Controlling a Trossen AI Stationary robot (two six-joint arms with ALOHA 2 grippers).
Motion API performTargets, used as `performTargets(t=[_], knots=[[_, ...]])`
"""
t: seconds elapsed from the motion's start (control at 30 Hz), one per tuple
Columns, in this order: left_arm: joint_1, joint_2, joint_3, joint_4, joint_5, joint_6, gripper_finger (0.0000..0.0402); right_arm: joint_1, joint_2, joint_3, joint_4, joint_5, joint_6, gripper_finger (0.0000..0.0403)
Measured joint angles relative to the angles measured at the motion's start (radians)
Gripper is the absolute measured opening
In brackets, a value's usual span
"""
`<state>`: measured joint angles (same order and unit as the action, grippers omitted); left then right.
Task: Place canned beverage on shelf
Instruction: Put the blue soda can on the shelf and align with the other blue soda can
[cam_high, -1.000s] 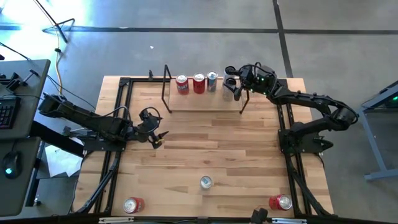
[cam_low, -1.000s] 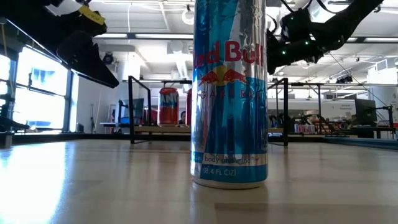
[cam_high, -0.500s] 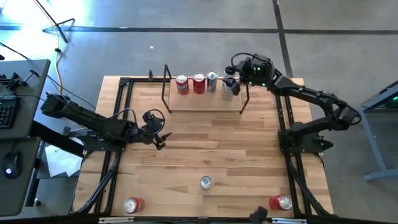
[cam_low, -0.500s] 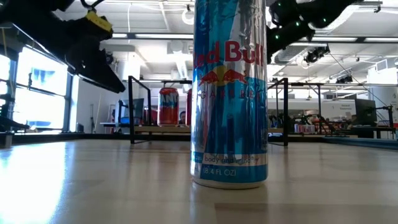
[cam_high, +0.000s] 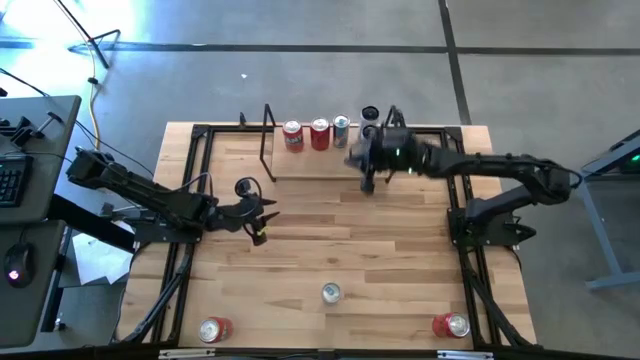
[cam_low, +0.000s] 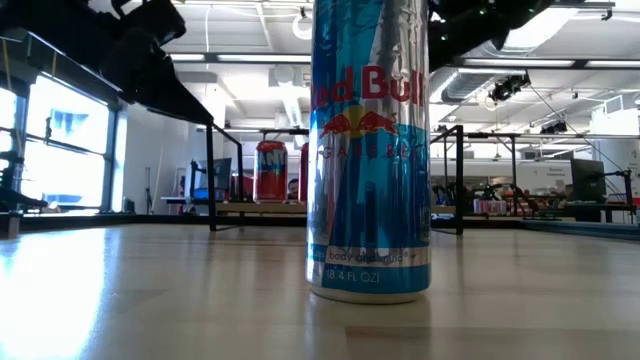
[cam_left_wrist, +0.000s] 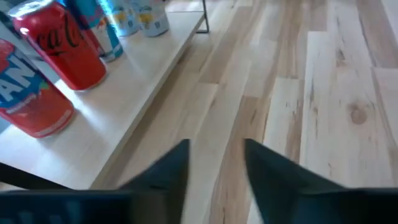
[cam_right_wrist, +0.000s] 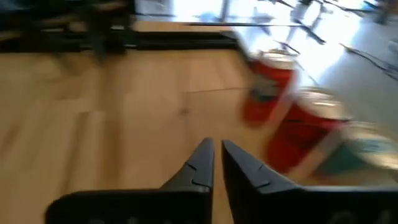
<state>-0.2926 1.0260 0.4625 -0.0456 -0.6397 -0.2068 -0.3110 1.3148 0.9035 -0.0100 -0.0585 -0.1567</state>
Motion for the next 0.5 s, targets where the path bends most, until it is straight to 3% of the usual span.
performTargets(t=[0.07, 0.2, 0.3, 0.5], knots=[[-0.005, 0.0, -0.003, 0.001, 0.003, 0.001, 0.009, 0.086, 0.0, -0.07, 0.089, 0.043, 0.03, 0.0014], [-0.006, 0.0, -0.016, 0.002, 0.003, 0.002, 0.0012, 0.277, 0.0, -0.21, 0.274, 0.232, 0.095, 0.0014], [-0.006, 0.0, -0.029, 0.01, 0.003, 0.014, 0.0017, 0.417, 0.0, -0.291, 0.377, 0.324, 0.147, 0.0003], [-0.006, 0.0, -0.044, 0.093, 0.004, 0.047, 0.0024, 0.575, 0.0, -0.336, 0.438, 0.27, 0.365, 0.0017]])
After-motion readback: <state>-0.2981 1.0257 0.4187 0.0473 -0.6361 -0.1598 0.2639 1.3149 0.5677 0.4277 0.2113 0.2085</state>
